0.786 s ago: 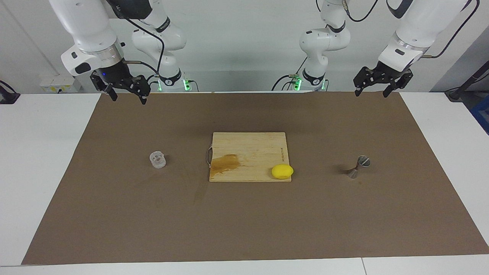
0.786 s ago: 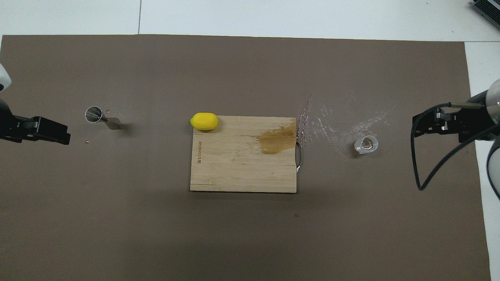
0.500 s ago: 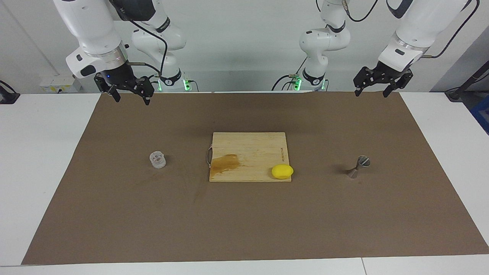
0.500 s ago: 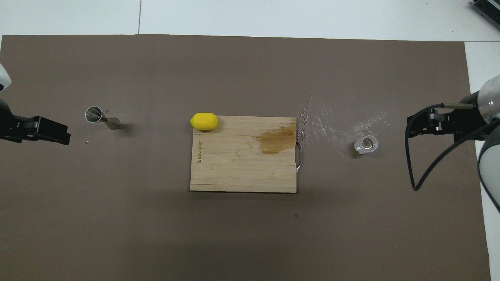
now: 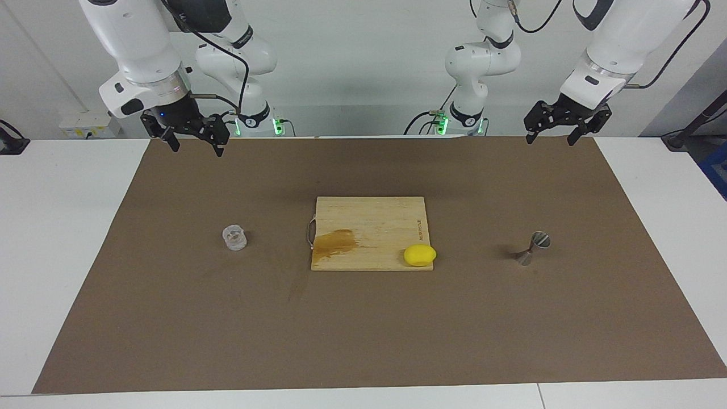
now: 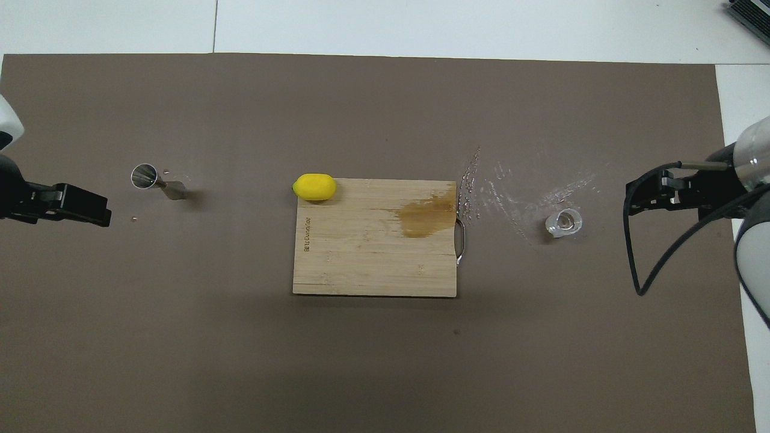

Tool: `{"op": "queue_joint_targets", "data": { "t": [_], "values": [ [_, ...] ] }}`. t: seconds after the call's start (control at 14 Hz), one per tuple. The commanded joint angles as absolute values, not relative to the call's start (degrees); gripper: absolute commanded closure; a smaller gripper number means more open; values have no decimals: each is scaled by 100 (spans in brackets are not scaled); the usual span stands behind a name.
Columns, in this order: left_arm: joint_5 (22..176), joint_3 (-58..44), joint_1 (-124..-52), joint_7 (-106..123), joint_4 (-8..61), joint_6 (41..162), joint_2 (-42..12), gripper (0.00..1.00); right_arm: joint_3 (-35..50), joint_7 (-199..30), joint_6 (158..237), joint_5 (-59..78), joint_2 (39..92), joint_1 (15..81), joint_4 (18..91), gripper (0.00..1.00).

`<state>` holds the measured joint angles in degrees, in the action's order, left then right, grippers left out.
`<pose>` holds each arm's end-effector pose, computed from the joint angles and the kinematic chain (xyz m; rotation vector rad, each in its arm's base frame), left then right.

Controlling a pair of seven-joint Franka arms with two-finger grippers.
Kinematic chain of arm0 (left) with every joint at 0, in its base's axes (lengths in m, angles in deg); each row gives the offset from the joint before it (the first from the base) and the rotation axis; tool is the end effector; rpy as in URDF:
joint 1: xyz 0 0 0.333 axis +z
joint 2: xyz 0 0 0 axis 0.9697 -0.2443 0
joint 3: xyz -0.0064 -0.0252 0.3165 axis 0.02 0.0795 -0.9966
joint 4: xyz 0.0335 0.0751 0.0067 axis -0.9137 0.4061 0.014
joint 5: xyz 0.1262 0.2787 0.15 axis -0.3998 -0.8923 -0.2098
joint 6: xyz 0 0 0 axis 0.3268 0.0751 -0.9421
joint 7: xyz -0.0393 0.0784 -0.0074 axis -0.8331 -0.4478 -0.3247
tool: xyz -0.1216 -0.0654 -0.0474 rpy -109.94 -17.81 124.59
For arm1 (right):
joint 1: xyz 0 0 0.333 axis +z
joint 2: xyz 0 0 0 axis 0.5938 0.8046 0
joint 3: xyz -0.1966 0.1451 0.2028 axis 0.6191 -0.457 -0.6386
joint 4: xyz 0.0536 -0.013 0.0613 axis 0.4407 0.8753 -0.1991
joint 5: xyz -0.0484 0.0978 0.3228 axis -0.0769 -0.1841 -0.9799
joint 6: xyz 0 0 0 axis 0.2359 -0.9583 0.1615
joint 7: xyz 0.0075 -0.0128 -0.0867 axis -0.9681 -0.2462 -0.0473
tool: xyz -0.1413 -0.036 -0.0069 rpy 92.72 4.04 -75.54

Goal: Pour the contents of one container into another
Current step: 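Move the left gripper toward the small metal cup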

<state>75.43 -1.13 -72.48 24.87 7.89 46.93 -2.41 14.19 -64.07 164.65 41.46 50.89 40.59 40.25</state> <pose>0.4715 -0.0504 0.5944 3.1126 -0.1732 -0.1216 0.4884 0.0382 0.5828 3.0918 -0.2083 -0.1312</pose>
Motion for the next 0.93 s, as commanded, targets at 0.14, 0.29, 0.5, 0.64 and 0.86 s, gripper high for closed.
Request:
{"op": "queue_joint_targets", "data": {
  "t": [0.14,0.29,0.5,0.64,0.86],
  "values": [
    [7542,-151,-7296,2073,1178,4907,-13,0,1447,-6592,16411,4079,5005,4074,4156,0],
    [7542,-151,-7261,1571,1433,5187,31,0,1447,-6601,16411,4079,5005,4074,4148,0],
    [7821,-221,-6762,1290,1809,5416,4,0,1447,-6584,16411,4079,5005,4065,4156,0],
    [8672,-230,-6183,536,2493,5662,231,0,1447,-6584,16411,4079,5005,4065,4148,0],
    [9744,-230,-5558,-571,3374,5936,488,0,1447,-6549,16411,4079,5005,4074,4148,0]
  ]
}}
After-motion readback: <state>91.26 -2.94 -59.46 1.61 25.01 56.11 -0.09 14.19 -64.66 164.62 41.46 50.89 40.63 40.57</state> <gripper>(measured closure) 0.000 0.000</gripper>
